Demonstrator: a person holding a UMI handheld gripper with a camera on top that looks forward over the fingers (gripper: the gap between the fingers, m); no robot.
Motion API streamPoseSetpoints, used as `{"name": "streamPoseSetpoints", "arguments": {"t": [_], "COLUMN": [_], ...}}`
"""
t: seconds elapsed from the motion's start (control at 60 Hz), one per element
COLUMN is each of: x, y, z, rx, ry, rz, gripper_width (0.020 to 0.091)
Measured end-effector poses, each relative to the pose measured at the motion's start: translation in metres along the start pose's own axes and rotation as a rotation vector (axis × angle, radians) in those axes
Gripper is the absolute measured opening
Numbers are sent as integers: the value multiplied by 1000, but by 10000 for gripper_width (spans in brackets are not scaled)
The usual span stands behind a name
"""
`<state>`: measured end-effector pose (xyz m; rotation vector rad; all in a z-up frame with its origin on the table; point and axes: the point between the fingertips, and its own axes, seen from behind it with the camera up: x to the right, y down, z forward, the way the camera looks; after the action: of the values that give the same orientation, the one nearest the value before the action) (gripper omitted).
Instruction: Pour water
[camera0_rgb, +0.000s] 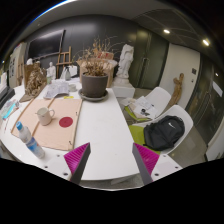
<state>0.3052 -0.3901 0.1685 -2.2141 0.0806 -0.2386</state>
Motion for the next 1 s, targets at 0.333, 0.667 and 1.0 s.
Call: {"name": "streamPoseSetpoints", "arguments": {"t": [0.333,0.667,1.0], "x": [-140,-311,-359], "y": [50,68,44], "z": [-17,2,71], "rx": [-33,96,226], "ry": [-124,-308,-243], "rz": [-18,-10,31], "gripper_width": [860,861,602]}}
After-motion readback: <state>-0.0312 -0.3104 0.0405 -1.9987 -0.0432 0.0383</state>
